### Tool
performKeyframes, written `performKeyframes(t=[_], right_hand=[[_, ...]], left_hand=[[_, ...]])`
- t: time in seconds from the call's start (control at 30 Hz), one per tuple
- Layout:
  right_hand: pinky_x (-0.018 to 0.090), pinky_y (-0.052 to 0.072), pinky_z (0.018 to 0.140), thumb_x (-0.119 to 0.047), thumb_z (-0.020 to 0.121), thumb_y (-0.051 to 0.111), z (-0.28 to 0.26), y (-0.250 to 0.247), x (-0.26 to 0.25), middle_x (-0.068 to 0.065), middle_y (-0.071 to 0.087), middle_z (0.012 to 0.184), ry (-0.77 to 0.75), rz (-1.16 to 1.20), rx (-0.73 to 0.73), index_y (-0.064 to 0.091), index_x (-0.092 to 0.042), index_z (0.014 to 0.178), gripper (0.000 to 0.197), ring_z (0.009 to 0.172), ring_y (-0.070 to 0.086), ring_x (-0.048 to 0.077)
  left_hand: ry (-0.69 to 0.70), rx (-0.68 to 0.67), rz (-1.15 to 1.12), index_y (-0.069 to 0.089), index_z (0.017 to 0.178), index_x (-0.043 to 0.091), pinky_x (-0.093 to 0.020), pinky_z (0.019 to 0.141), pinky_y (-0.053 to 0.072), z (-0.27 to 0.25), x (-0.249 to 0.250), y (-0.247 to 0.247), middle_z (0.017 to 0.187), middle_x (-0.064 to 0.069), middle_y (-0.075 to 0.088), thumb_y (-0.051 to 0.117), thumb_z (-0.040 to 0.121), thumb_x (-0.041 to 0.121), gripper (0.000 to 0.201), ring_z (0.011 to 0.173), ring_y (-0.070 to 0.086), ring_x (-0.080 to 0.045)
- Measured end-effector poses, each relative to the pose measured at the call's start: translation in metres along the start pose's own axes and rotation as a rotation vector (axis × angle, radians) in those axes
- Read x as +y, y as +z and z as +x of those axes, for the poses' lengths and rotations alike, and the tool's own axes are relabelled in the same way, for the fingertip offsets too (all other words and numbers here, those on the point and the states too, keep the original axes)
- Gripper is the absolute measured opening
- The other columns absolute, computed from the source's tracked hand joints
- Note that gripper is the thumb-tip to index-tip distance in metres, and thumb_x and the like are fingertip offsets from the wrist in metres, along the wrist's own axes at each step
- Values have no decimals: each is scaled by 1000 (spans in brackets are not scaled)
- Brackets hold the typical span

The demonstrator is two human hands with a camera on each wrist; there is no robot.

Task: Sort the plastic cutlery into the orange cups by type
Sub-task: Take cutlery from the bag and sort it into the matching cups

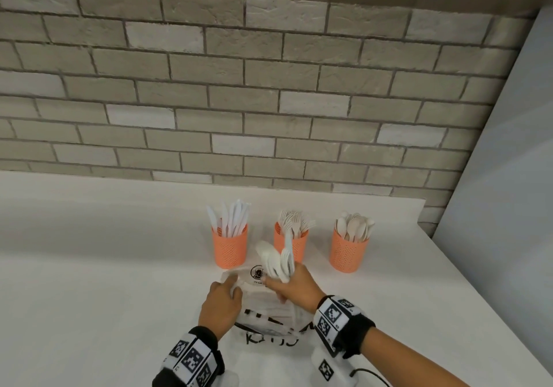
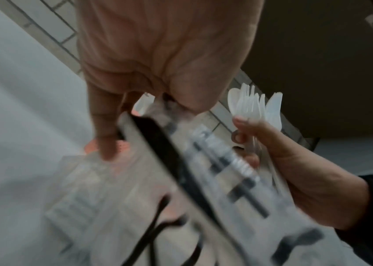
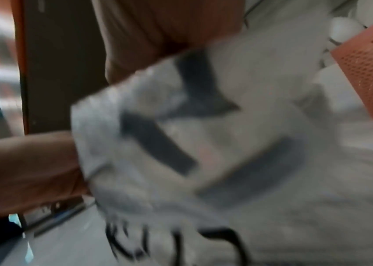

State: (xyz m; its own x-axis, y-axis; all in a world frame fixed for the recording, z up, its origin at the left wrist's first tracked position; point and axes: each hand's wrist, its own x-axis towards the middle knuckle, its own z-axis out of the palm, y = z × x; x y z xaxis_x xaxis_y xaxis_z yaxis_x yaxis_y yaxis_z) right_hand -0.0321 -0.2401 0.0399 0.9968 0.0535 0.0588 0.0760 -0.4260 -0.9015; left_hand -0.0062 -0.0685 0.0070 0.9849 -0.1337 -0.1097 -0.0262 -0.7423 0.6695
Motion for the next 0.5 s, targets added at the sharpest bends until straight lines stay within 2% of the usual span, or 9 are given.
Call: performKeyframes(t=[0.03,0.1,0.17,0.2,0.27,0.37,0.43,0.5], right_hand=[[21,45,45,-21,84,69,2,-2,-6,-7,54,45,12,116,73,57,-20,68,20,40,50,5],[20,41,38,-16,86,66,8,-9,-21,-5,50,40,46,323,206,56,-15,69,19,34,45,5],[20,39,36,-16,87,64,14,-19,-34,-4,48,39,78,497,290,55,-11,70,19,31,43,7],[19,38,36,-16,87,64,17,-23,-41,-4,48,40,87,578,315,55,-10,69,21,30,42,8],[18,37,34,-15,87,64,23,-31,-51,-2,48,40,100,707,346,55,-9,66,24,30,42,8],[17,35,33,-14,86,65,30,-38,-65,-2,49,41,87,822,386,57,-10,70,18,31,42,8],[18,35,33,-13,85,66,34,-40,-70,-2,48,40,65,846,408,56,-9,71,18,31,42,9],[19,35,35,-13,84,67,36,-37,-73,-1,47,41,41,818,428,55,-10,68,20,32,41,9]], left_hand=[[28,31,33,47,135,18,-33,100,38,-1,2,-3,129,-15,48,39,97,22,39,118,51,-30],[140,179,16,64,114,18,-33,100,39,-4,9,-13,123,-14,52,48,92,17,27,116,51,-30],[263,323,-170,69,93,21,-28,90,43,-10,26,-25,109,-8,56,53,90,9,20,104,54,-23],[278,332,-316,66,85,24,-25,83,44,-13,37,-31,102,-3,58,51,91,7,23,96,56,-18],[207,234,-639,61,83,23,-25,78,47,-17,57,-38,94,-1,62,45,95,8,25,89,59,-18],[-50,-98,-1093,60,97,9,-31,81,49,-15,74,-36,101,-13,64,38,98,16,23,94,60,-25],[-215,-320,-1282,58,103,4,-35,87,46,-12,80,-28,101,-15,62,38,99,26,30,95,57,-25],[-297,-470,-1372,56,108,1,-36,86,44,-10,87,-21,97,-16,59,35,99,35,41,91,55,-26]])
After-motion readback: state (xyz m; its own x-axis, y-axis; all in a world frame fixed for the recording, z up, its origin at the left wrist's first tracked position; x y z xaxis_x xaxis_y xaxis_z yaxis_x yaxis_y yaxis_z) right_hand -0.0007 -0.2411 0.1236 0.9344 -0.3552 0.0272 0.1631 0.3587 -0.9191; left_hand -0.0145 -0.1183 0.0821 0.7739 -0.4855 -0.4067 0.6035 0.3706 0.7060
